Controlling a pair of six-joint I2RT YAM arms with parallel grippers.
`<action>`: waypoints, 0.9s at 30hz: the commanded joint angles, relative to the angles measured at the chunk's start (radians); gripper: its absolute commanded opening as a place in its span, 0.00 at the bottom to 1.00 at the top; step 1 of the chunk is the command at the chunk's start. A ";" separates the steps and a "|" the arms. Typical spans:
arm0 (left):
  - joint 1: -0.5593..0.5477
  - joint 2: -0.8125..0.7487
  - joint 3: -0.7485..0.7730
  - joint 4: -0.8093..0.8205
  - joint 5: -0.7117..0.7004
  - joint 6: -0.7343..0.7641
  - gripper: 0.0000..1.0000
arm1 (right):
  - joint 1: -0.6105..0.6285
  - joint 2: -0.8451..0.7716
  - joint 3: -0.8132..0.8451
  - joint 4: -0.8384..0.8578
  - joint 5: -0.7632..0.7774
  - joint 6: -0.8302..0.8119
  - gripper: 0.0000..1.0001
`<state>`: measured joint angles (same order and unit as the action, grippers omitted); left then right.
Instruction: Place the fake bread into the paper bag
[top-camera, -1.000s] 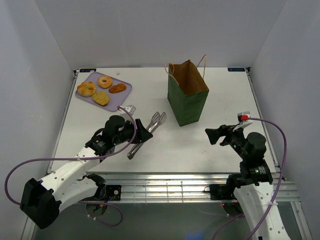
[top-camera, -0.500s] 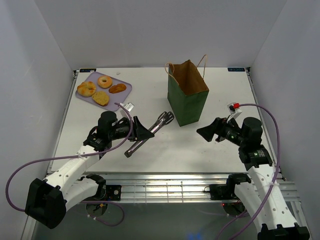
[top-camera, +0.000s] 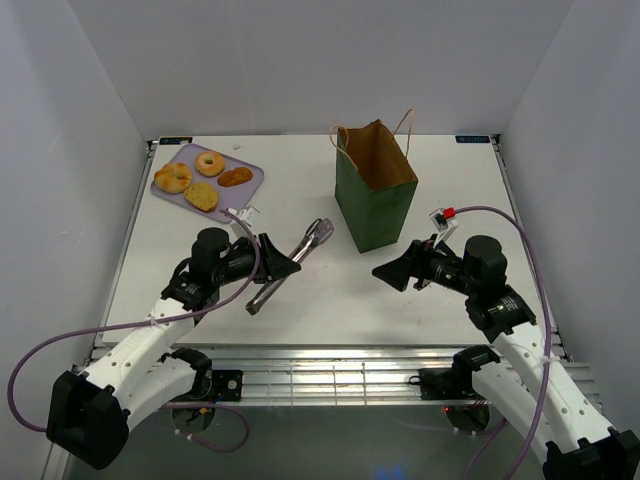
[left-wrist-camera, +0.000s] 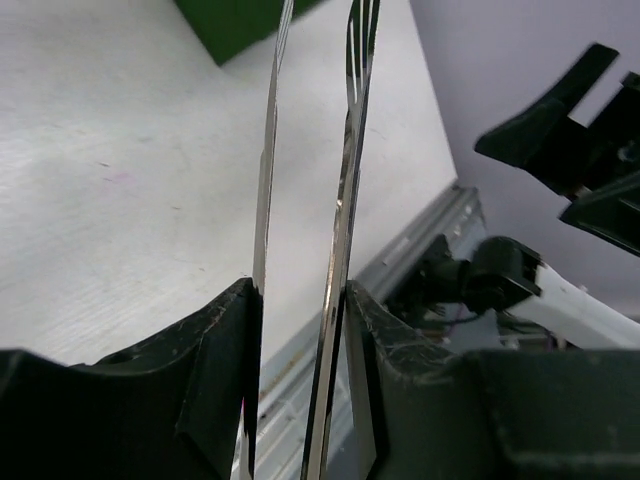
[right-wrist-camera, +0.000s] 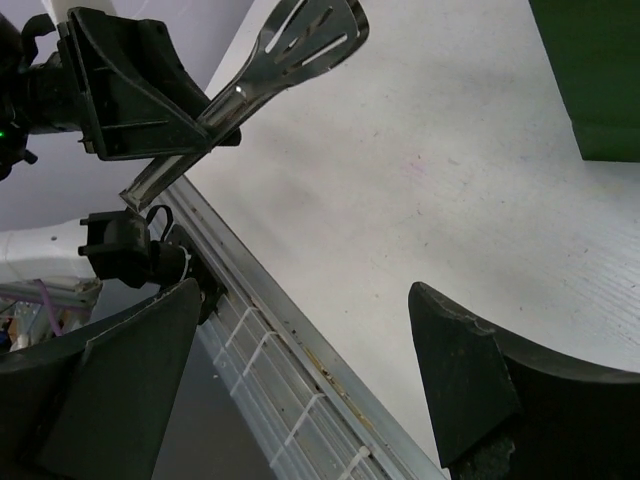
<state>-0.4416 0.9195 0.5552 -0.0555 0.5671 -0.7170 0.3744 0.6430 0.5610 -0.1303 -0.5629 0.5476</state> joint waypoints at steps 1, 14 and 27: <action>0.001 -0.030 0.003 -0.055 -0.243 0.114 0.49 | 0.006 0.001 -0.027 0.050 0.037 0.028 0.90; -0.042 0.280 -0.115 0.371 -0.579 0.148 0.53 | 0.006 -0.008 0.016 -0.049 0.090 0.009 0.90; -0.140 0.533 -0.135 0.522 -0.831 0.225 0.61 | 0.004 -0.036 -0.006 -0.081 0.216 0.006 0.90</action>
<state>-0.5667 1.4052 0.4213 0.3950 -0.1989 -0.5106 0.3752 0.6041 0.5327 -0.2138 -0.3943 0.5621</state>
